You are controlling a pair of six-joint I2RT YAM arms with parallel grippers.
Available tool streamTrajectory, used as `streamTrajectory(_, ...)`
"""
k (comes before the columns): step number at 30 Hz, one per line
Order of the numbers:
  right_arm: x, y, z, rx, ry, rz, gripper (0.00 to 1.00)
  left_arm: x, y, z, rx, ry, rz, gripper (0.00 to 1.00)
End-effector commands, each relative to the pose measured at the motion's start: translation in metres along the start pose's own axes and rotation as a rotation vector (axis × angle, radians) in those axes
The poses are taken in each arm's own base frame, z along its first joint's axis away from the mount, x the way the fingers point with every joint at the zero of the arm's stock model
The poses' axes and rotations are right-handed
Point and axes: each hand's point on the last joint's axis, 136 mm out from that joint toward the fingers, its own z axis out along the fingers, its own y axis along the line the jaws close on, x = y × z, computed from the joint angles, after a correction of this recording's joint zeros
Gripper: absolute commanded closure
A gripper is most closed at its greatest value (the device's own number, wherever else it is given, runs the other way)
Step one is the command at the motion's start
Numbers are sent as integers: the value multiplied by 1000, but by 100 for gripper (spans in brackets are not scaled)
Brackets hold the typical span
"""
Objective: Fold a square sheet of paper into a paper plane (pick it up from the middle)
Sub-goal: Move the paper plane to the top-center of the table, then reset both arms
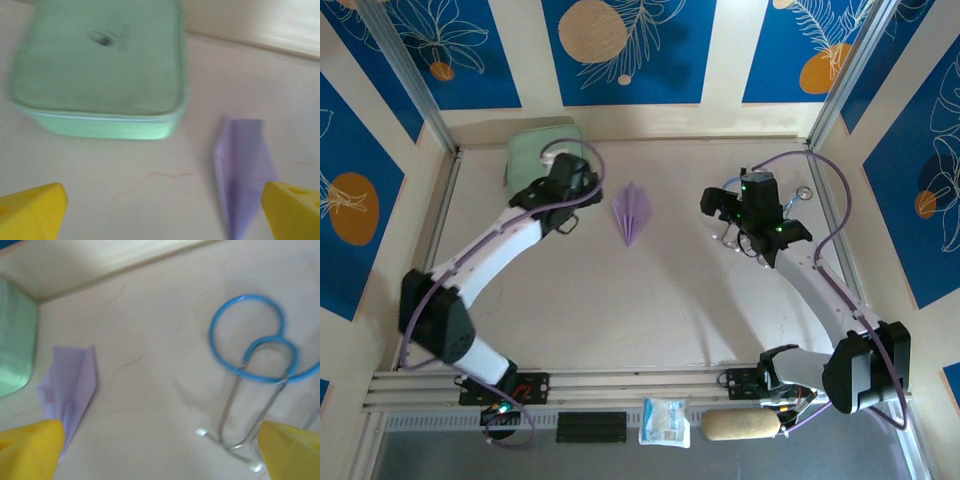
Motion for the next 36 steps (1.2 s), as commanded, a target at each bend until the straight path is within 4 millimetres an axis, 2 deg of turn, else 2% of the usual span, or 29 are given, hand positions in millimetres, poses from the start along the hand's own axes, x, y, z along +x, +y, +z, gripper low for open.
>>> streamTrajectory(1, -3, -41, 7, 151, -76, -73, 0, -6, 54, -2, -129, -148, 7, 1)
streamTrajectory(4, 9, -68, 15, 226, -117, -90, 1, 12, 104, -3, -227, -183, 26, 1)
streamTrajectory(6, 17, -80, 19, 238, -139, -78, 1, 24, 131, -4, -287, -204, 68, 1)
streamTrajectory(10, 39, -98, 31, 221, -179, -69, 1, 46, 167, -4, -345, -212, 138, 1)
streamTrajectory(13, 49, -101, 41, 195, -213, -124, 1, 63, 189, 5, -357, -224, 117, 1)
streamTrajectory(15, 55, -99, 48, 170, -219, -157, 1, 71, 193, 13, -310, -231, 121, 1)
streamTrajectory(18, 58, -91, 57, 120, -225, -199, 1, 79, 186, 29, -214, -253, 162, 1)
streamTrajectory(21, 52, -80, 61, 57, -271, -240, 1, 82, 170, 40, -111, -270, 221, 1)
streamTrajectory(24, 51, -76, 66, 2, -280, -241, 1, 77, 151, 41, -1, -330, 254, 1)
streamTrajectory(30, 64, -72, 82, -64, -251, -263, 1, 71, 136, 52, 83, -374, 287, 1)
streamTrajectory(36, 69, -77, 85, -78, -244, -241, 1, 79, 132, 74, 94, -328, 303, 1)
